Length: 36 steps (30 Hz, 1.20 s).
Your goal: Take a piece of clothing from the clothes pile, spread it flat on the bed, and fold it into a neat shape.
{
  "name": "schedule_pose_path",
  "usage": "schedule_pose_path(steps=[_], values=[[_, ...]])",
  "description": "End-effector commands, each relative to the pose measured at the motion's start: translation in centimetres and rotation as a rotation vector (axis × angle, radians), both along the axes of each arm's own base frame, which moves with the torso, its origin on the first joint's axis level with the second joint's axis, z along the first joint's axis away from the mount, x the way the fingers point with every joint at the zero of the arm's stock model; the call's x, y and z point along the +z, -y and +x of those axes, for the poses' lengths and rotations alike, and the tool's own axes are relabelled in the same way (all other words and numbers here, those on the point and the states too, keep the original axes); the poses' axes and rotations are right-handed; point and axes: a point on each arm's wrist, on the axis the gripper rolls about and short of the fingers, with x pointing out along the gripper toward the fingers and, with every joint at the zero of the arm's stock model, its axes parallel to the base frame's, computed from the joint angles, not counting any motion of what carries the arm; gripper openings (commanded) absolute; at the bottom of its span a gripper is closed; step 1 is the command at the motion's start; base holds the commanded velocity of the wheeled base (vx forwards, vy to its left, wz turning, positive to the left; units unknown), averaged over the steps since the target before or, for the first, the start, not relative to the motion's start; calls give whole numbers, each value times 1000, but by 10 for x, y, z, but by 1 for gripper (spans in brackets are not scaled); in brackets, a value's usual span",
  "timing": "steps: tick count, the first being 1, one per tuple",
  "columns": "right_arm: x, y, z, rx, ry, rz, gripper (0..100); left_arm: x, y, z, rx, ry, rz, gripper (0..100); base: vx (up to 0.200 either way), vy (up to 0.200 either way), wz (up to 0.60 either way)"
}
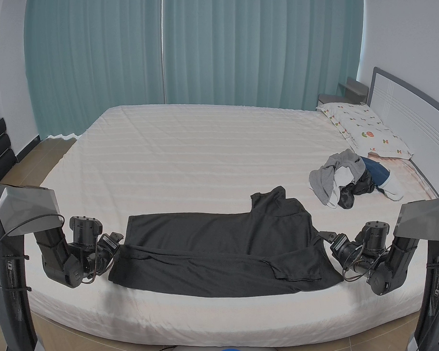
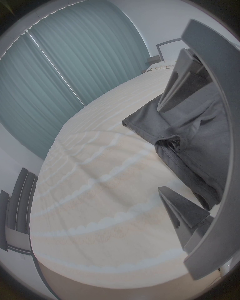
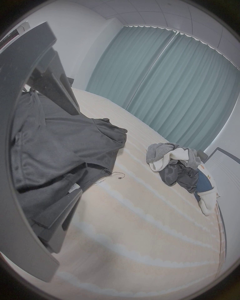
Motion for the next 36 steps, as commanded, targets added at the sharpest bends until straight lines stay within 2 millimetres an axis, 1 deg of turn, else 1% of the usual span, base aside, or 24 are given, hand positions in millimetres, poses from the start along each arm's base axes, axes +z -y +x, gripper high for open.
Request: schedule_pose_path(steps=[1, 3, 6, 9, 12, 14, 18, 23, 27, 30, 31, 36], values=[[23, -2, -23, 17, 2, -8, 100, 26, -4, -29, -49, 10, -31, 100, 0, 0, 0], [22, -5, -28, 34, -34, -26, 100, 25, -3, -37, -112, -14, -14, 100, 0, 0, 0], [19, 3, -31, 26, -66, -61, 100, 18, -4, -43, -193, -51, 53, 100, 0, 0, 0], [16, 9, -29, 31, -69, -90, 100, 16, -6, -39, -243, -49, 96, 100, 0, 0, 0], [4, 10, -27, 68, -87, -150, 100, 7, -5, -32, -348, -52, 157, 100, 0, 0, 0], [0, 12, -24, 105, -80, -181, 100, 3, -6, -32, -399, -59, 197, 100, 0, 0, 0], [-7, 21, -16, 176, -74, -147, 100, -1, -2, -29, -473, -52, 202, 100, 0, 0, 0], [-16, 21, -13, 196, -93, -150, 100, -7, 2, -24, -505, -53, 204, 100, 0, 0, 0], [-25, 22, -17, 208, -116, -157, 100, -11, 2, -23, -503, -59, 209, 100, 0, 0, 0], [-25, 22, -17, 209, -116, -158, 100, -11, 2, -23, -503, -62, 209, 100, 0, 0, 0], [-24, 21, -18, 209, -110, -158, 100, -16, 2, -23, -499, -74, 213, 100, 0, 0, 0], [-21, 21, -20, 207, -88, -161, 100, -17, 1, -27, -485, -92, 223, 100, 0, 0, 0]])
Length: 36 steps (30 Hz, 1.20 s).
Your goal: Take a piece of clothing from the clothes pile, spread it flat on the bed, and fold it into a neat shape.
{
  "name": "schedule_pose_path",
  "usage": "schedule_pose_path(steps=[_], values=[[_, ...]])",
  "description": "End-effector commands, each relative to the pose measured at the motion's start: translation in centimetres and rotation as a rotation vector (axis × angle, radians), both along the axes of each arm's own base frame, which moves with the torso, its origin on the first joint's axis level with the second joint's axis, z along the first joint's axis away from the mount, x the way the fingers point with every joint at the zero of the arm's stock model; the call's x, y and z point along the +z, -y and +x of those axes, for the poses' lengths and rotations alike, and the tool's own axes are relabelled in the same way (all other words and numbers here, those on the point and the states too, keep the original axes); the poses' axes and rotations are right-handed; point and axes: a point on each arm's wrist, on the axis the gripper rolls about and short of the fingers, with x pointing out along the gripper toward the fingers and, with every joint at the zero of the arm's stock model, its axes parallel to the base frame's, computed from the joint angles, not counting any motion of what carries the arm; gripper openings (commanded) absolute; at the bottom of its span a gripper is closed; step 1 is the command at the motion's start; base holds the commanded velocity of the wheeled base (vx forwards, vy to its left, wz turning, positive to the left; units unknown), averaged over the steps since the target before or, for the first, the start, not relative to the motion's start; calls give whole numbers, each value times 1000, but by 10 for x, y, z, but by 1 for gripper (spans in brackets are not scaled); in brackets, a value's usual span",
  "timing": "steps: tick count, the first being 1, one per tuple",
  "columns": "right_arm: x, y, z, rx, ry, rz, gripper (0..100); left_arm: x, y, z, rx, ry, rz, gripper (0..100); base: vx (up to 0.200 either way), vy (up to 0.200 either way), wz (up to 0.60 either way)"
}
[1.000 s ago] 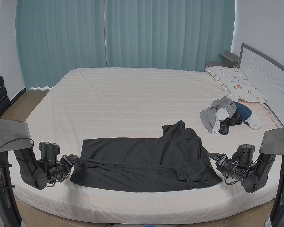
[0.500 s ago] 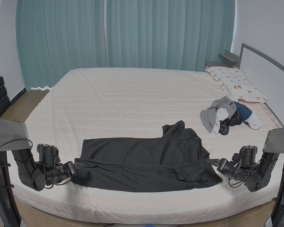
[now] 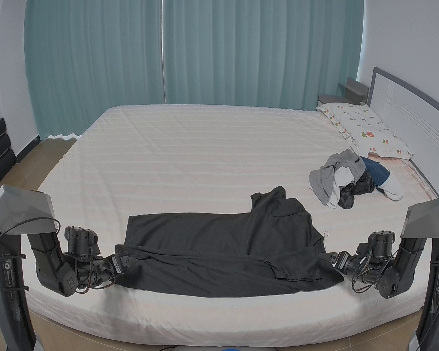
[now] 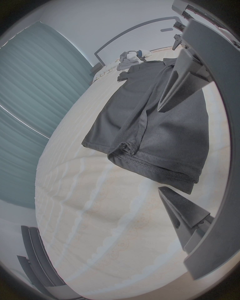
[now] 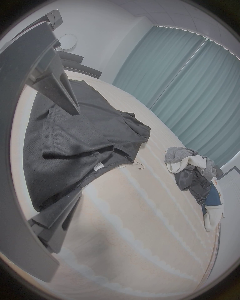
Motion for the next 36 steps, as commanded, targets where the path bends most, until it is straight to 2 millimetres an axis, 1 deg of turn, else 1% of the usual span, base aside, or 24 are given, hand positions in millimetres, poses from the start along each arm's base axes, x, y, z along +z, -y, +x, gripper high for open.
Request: schedule_pose_path(steps=[1, 6, 7, 13, 18, 19, 21, 33, 34, 36], values=[[-1, 0, -3, 1, -3, 0, 100, -5, -1, -3, 7, -21, 6, 100, 0, 0, 0], [-2, 0, -3, 1, -1, 0, 100, -6, 0, -4, 6, -29, 8, 100, 0, 0, 0], [-2, 0, -3, 1, -1, 0, 100, -6, 0, -4, 8, -29, 7, 0, 0, 0, 0], [-1, 1, -1, -5, 8, -2, 100, -7, -3, -5, 37, -34, 29, 0, 0, 0, 0], [-3, 1, 3, -5, 15, -4, 100, -7, -4, -10, 47, -48, 38, 0, 0, 0, 0], [-5, 1, 8, -7, 22, -4, 100, -7, -6, -15, 53, -60, 38, 0, 0, 0, 0], [-8, 1, 10, -7, 21, -4, 100, -7, -7, -16, 55, -63, 38, 0, 0, 0, 0], [-15, 1, 4, 14, -6, -34, 100, -9, -8, -17, 58, -72, 38, 0, 0, 0, 0], [-17, 1, -2, 26, -21, -50, 0, -10, -8, -17, 60, -76, 38, 0, 0, 0, 0], [-17, 2, -4, 33, -23, -65, 0, -10, -8, -18, 60, -79, 38, 0, 0, 0, 0]])
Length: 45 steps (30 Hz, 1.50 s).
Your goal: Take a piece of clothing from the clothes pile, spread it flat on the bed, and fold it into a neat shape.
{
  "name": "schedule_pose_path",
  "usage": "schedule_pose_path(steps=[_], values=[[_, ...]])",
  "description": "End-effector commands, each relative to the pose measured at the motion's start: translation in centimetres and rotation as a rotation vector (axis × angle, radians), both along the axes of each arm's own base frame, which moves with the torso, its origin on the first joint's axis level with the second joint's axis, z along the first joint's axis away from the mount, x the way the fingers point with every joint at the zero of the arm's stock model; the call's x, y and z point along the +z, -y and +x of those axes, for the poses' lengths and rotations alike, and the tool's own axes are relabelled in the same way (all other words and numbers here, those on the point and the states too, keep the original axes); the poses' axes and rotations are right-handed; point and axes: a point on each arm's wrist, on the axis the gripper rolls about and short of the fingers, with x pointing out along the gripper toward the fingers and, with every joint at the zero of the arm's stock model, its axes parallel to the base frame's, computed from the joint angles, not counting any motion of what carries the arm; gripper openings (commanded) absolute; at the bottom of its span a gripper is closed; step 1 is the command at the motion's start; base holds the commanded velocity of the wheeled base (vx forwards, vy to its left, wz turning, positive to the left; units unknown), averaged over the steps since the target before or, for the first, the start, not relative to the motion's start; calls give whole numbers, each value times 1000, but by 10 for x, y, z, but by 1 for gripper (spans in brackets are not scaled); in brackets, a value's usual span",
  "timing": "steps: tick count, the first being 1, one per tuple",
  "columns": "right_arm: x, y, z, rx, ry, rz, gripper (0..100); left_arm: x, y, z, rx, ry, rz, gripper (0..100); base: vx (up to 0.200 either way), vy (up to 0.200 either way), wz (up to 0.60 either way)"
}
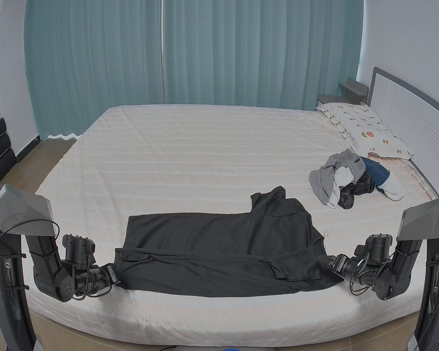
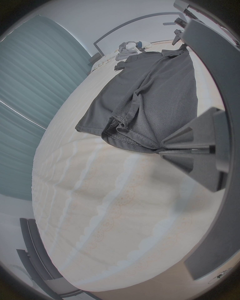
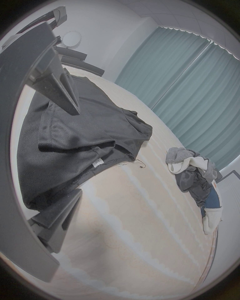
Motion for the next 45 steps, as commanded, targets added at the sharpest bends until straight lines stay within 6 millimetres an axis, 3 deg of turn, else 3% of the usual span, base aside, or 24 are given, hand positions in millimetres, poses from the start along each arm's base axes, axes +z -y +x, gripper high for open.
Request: schedule_pose_path(steps=[1, 19, 34, 45], values=[[-3, 1, -6, 7, -20, -14, 0, -1, -1, -1, 4, -8, 0, 0, 0, 0, 0], [9, 19, -30, -42, -56, -7, 0, -1, -15, -11, -1, -29, 34, 0, 0, 0, 0], [14, 27, -38, -40, -74, -8, 0, 3, -31, -17, -10, -28, 90, 0, 0, 0, 0], [13, 26, -54, 59, -128, -76, 0, 1, -37, -23, -36, -46, 129, 0, 0, 0, 0]])
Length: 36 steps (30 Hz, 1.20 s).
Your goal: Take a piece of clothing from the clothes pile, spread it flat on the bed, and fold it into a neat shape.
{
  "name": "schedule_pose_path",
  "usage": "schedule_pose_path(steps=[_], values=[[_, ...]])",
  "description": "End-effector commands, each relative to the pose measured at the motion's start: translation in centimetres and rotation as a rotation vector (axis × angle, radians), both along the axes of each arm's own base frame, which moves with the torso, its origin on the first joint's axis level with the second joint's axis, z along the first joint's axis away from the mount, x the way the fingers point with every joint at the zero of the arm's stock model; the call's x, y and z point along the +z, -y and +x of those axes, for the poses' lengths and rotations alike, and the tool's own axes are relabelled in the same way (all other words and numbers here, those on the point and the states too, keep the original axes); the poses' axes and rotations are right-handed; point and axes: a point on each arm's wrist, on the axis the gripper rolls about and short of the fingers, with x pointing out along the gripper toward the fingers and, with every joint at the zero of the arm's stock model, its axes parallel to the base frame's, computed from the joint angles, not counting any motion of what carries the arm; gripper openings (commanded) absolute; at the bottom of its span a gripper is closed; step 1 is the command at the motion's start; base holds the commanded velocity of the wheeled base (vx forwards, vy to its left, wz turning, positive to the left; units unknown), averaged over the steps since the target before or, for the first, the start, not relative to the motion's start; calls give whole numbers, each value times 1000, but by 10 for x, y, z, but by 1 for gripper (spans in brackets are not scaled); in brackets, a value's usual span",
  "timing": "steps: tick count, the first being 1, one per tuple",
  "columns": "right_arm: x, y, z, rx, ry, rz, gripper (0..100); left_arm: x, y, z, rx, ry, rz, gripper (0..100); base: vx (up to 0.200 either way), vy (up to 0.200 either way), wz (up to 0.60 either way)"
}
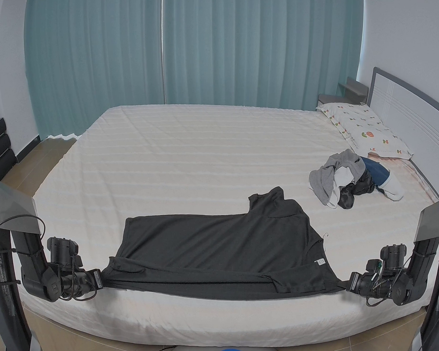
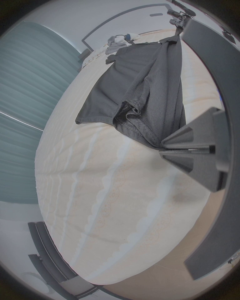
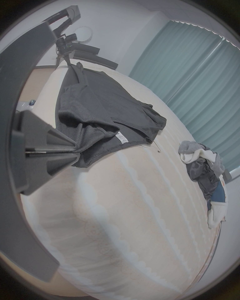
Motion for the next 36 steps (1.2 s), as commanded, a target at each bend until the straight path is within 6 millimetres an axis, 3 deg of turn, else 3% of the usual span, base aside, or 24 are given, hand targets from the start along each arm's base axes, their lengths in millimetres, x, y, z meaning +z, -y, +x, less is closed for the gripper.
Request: schedule_pose_path(steps=[1, 6, 12, 13, 15, 16, 22, 26, 36], values=[[4, 0, -2, 2, 9, -1, 0, 0, -2, -4, 1, -10, 6, 0, 0, 0, 0], [8, -3, -5, 12, 12, -1, 0, 2, -2, -5, -7, -10, 8, 0, 0, 0, 0], [-3, -3, -1, 16, -7, -1, 0, -1, -1, -6, -13, -24, 10, 0, 0, 0, 0], [-3, -3, 0, 16, -1, -1, 0, -1, -1, -6, -13, -23, 10, 100, 0, 0, 0], [-4, -3, 2, 15, 4, -1, 0, 0, -1, -6, -17, -17, 4, 100, 0, 0, 0], [-4, -3, 2, 15, 3, 1, 100, 1, -1, -6, -21, -15, -1, 100, 0, 0, 0], [0, -1, 6, 3, 38, 6, 100, 6, -7, -4, -11, 17, -18, 100, 0, 0, 0], [12, 2, 16, -44, 143, 27, 100, 20, -16, 0, 0, 88, -62, 100, 0, 0, 0], [16, -2, 25, -88, 209, 100, 100, 38, -19, 29, 162, 197, -231, 100, 0, 0, 0]])
